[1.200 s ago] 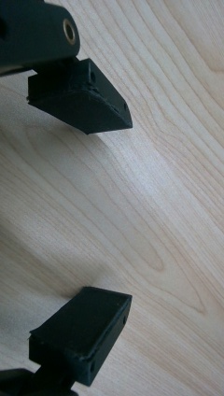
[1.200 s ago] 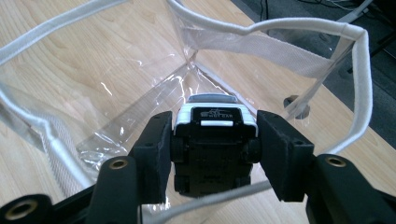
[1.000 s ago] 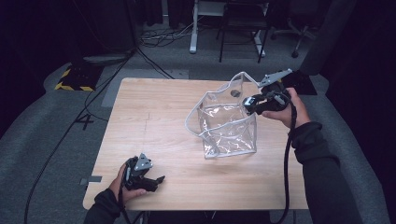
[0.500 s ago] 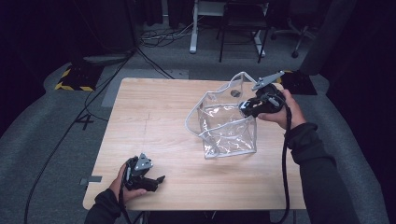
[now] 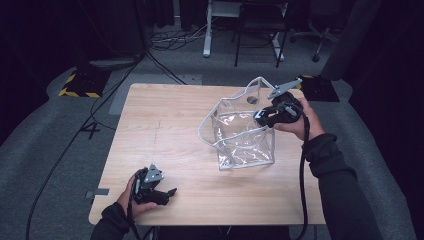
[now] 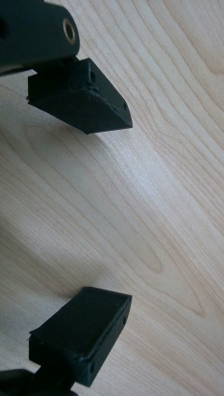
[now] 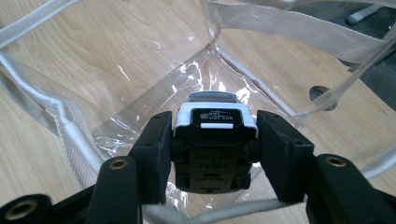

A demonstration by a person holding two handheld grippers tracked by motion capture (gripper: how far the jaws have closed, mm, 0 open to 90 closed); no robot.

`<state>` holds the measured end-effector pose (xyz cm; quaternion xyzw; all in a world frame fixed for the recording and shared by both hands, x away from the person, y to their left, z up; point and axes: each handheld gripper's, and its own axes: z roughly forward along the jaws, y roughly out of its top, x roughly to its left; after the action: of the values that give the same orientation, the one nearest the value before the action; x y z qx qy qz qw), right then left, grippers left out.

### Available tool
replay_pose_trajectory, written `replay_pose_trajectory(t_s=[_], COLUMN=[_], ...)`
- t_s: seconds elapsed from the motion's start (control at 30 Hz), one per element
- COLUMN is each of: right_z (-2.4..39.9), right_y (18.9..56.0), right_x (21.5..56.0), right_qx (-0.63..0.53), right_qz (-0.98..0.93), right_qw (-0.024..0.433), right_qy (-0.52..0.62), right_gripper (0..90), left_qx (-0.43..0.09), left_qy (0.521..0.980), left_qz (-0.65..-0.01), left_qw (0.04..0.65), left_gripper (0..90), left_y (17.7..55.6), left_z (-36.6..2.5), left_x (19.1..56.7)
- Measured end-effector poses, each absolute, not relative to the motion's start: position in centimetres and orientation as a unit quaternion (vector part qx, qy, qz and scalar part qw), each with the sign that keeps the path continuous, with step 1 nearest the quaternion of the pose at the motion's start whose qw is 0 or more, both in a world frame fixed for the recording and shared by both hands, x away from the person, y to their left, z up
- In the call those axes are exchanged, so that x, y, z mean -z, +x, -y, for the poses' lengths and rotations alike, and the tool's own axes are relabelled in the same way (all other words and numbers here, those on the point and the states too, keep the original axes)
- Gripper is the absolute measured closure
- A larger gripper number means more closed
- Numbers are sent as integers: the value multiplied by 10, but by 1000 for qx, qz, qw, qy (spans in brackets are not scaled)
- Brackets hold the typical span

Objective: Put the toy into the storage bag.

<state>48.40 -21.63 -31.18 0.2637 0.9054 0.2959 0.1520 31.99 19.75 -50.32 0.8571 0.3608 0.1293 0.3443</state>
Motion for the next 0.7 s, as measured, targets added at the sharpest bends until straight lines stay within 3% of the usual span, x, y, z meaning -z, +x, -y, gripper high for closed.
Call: replay_pose_trajectory(t_s=[0.7], right_z=[208], right_y=[491], right_x=[323], right_qx=[-311], right_qz=[-895], right_qw=[143], right_qy=[284], right_gripper=[446], left_qx=[-128], left_qy=[856], left_qz=[-363], left_qw=[345], left_gripper=[146], left_y=[320], left_z=[-197], left_x=[504])
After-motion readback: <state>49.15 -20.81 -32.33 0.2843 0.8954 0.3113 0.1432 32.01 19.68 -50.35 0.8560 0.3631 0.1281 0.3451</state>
